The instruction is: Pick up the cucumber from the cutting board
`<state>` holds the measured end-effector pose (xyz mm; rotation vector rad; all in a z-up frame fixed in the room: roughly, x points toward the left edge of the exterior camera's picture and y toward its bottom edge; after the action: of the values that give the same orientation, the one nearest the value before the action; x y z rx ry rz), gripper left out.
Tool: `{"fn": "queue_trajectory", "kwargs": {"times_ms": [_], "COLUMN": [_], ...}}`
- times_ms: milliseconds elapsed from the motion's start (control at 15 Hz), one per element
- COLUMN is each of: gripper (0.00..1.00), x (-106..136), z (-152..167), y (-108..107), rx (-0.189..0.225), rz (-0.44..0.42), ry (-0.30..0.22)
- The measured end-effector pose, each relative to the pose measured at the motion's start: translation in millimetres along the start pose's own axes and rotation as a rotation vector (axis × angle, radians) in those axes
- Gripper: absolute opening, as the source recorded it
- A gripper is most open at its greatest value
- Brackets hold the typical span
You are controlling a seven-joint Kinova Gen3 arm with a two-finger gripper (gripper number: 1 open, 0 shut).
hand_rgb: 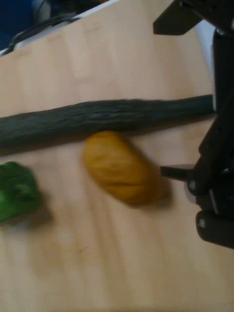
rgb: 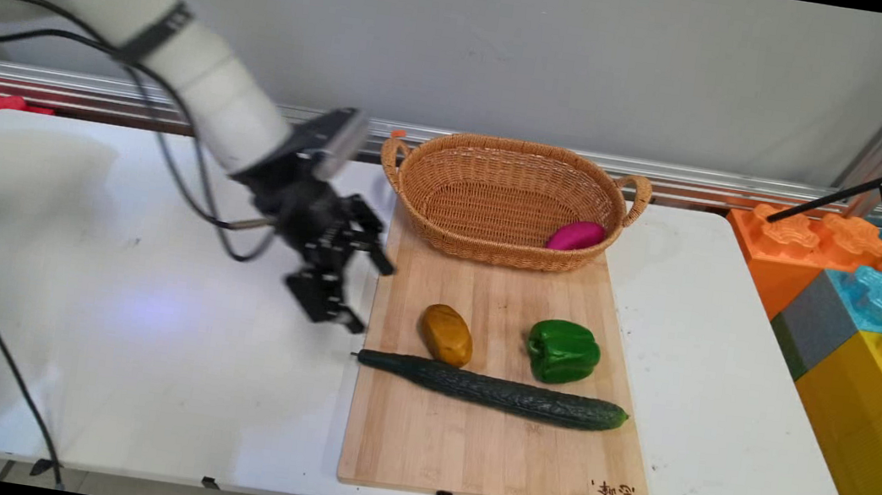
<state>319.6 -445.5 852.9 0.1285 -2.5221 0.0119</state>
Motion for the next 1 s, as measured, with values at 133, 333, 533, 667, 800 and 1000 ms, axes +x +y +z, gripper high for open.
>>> {"fn": "queue_trajectory", "kwargs": {"times_ms": [133,333,533,667,800,1000], "gripper": [1.0,1.0,1.0,1.0,1.0,1.0], "x": [33,67,87,97,104,107], "z": [23,53,77,93,112,136], "y": [-7,-13,-15,-14,-14,-14], "rx": [0.014,0.025,0.017,0.006,-0.002,-0.008], "rz": [0.037,0.064,0.069,0.071,0.074,0.075], "ry": [0.002,-0.004,-0.014,-0.021,-0.035,-0.063]}}
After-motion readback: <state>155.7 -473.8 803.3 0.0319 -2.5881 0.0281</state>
